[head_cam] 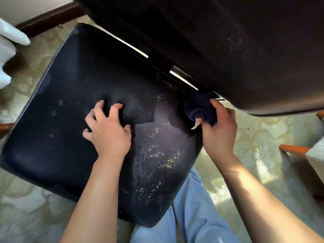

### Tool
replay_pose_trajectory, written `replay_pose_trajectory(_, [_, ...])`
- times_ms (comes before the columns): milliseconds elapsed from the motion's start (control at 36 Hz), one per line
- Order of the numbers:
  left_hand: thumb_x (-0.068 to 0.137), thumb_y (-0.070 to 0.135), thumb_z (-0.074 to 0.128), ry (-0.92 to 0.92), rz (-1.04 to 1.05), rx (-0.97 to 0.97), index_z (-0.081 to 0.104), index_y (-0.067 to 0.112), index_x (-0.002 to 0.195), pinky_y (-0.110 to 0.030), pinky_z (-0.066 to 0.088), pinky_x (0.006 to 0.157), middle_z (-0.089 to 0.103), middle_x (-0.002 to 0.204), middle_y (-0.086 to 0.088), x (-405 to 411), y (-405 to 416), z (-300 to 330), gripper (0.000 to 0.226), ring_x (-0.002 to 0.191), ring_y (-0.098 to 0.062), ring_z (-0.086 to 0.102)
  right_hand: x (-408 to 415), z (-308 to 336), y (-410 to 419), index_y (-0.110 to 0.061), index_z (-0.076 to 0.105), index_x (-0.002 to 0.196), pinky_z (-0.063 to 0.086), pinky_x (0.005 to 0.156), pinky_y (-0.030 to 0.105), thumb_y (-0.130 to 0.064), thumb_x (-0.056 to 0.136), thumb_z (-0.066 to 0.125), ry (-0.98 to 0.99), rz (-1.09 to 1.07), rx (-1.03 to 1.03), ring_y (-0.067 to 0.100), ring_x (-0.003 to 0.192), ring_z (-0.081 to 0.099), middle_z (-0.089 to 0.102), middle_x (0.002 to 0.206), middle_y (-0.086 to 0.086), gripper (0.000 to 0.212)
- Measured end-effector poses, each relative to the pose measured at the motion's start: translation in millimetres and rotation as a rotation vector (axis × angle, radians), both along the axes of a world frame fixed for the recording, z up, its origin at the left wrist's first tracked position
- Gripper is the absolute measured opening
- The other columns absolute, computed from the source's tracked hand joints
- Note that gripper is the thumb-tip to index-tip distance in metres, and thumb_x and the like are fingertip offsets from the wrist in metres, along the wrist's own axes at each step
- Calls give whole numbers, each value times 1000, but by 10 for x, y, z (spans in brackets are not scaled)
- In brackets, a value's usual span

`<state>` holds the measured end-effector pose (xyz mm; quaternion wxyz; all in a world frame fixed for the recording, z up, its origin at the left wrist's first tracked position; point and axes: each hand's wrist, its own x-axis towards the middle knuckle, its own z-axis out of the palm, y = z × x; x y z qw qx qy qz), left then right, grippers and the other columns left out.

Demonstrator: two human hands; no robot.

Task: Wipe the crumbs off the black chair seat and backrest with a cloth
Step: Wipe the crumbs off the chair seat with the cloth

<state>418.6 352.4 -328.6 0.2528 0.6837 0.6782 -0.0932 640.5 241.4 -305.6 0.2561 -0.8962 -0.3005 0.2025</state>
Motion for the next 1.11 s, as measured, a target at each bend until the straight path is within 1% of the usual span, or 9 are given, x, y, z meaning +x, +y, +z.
replay_pose_trajectory(139, [81, 28, 79, 0, -5, 12, 51, 36, 136, -64, 33, 102, 25, 160, -3, -19, -1, -22, 63, 142, -34, 25, -237, -37, 158, -23, 61, 132, 42, 89, 29, -5, 72, 76, -39, 177, -19, 30, 111, 55, 49, 102, -25, 64])
replay_pose_trajectory(278, [82, 27, 79, 1, -8, 2, 50, 36, 136, -64, 33, 101, 24, 160, -3, -21, 11, -5, 62, 142, -34, 23, -489, 9, 68, -41, 58, 128, 45, 86, 24, -6, 76, 65, 156, 460, -115, 6, 105, 53, 43, 114, -10, 64])
replay_pose_trajectory(361, [82, 28, 79, 6, -12, -8, 50, 36, 136, -63, 35, 100, 24, 160, -2, -12, 35, 19, 62, 141, -35, 24, -413, 52, 45, -40, 60, 127, 48, 90, 26, -7, 78, 67, 195, 387, -78, 2, 102, 53, 49, 111, -7, 59])
replay_pose_trajectory(444, [82, 28, 80, 16, -11, -26, 50, 37, 135, -62, 36, 99, 24, 159, -2, 8, 65, 29, 61, 140, -35, 24, -244, 94, 49, -32, 64, 130, 43, 93, 20, -5, 75, 73, 141, 111, -14, 13, 101, 60, 53, 112, -1, 62])
replay_pose_trajectory(556, [81, 28, 80, 26, -3, -26, 50, 36, 134, -62, 36, 99, 24, 159, -2, 16, 57, 26, 61, 139, -36, 25, -9, 71, 99, -27, 66, 129, 41, 97, 28, -22, 69, 71, -42, -62, 24, 29, 112, 58, 67, 121, 4, 60])
replay_pose_trajectory(722, [80, 27, 81, 4, 0, 3, 51, 35, 135, -63, 35, 101, 26, 159, -2, -7, 33, -21, 63, 143, -33, 24, 28, -120, 76, -25, 65, 128, 30, 92, 13, -22, 69, 61, -107, -103, 47, 29, 120, 53, 68, 127, -1, 60])
replay_pose_trajectory(889, [80, 23, 81, -32, -3, 14, 51, 32, 138, -67, 35, 102, 27, 162, -2, -57, 11, -73, 65, 147, -32, 22, -22, -192, 234, -27, 65, 129, 38, 93, 25, -3, 73, 75, -78, -97, 50, 32, 114, 55, 62, 111, -19, 62])
replay_pose_trajectory(1000, [81, 21, 81, -49, 16, 0, 51, 32, 137, -68, 35, 101, 27, 163, -1, -67, 27, -74, 65, 150, -29, 20, -122, -171, 493, -27, 64, 129, 40, 99, 27, -8, 72, 76, -16, -14, 71, 32, 114, 56, 62, 120, 2, 61])
replay_pose_trajectory(1111, [80, 20, 82, -65, 30, -4, 51, 33, 136, -68, 34, 101, 27, 163, 0, -78, 38, -78, 65, 151, -25, 18, -285, -155, 780, -38, 63, 127, 46, 102, 32, -14, 71, 81, 50, 140, 15, 19, 109, 60, 48, 116, -6, 63])
